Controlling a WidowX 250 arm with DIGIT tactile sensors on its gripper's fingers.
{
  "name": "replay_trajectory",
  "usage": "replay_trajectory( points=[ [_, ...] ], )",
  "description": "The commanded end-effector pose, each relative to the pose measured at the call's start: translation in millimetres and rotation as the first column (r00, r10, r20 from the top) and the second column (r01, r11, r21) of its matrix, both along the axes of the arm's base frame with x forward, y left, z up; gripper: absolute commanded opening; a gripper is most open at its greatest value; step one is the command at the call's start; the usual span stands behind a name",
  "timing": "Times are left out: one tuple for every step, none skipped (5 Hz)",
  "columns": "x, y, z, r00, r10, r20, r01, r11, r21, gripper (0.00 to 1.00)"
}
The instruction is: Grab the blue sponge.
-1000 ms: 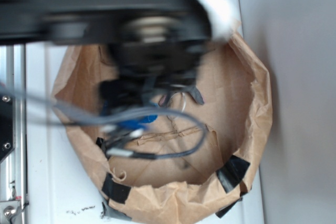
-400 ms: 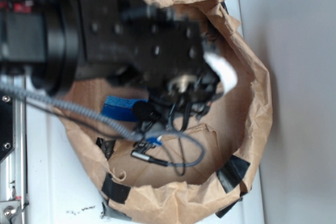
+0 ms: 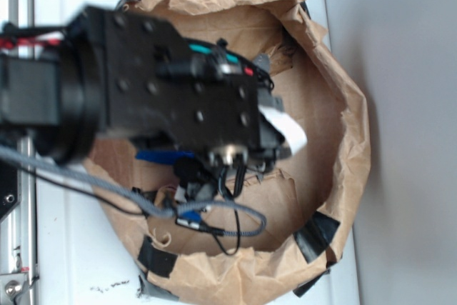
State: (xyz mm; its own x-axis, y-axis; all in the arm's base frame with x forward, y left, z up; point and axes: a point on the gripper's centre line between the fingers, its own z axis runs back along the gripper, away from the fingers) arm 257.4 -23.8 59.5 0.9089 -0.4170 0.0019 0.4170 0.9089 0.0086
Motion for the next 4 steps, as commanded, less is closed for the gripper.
replay_trajectory(
  points=[
    [-1.6,-11.8,-2.8,0.992,0.106,-0.064,-0.103,0.994,0.043,1.00],
    [-12.1,-12.1,-14.5,0.979,0.174,-0.111,-0.162,0.980,0.112,0.70],
    [-19.1,-11.7,-14.5,0.981,0.195,-0.007,-0.190,0.962,0.198,0.00],
    [-17.8,-11.9,-9.8,0.983,0.181,0.046,-0.186,0.958,0.218,0.00]
  ],
)
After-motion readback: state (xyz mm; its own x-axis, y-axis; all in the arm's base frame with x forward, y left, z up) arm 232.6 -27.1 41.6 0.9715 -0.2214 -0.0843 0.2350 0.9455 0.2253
